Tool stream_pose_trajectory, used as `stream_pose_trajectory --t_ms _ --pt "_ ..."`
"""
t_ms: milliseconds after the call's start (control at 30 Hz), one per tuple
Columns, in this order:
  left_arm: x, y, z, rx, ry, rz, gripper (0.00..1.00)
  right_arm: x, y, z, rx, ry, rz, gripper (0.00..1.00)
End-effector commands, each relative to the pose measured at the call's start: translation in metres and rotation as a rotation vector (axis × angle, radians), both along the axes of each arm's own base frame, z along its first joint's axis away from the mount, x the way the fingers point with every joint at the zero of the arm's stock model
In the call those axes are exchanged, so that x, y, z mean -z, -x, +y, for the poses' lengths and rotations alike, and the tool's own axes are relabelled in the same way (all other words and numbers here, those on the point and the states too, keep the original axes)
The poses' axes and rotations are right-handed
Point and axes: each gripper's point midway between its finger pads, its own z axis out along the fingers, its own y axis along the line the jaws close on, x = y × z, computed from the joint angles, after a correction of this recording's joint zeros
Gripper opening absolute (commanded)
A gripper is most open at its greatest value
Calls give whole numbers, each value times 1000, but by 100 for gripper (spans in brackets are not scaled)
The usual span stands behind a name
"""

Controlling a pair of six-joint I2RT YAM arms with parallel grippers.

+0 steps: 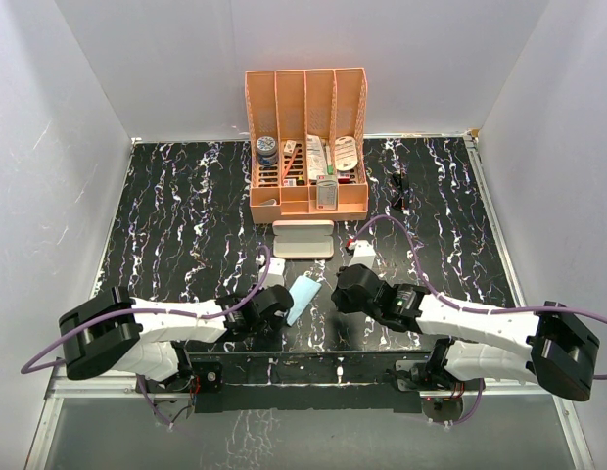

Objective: Organize the sunglasses
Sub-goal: Adjust the glasses cleaning cloth at the center of the board.

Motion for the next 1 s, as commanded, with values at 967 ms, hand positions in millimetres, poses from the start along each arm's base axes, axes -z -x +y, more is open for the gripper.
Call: stream_pose_trajectory --t_ms 967 --pt "24 80 -18 94 -158 224 0 -9 0 -6 0 -21 -41 2"
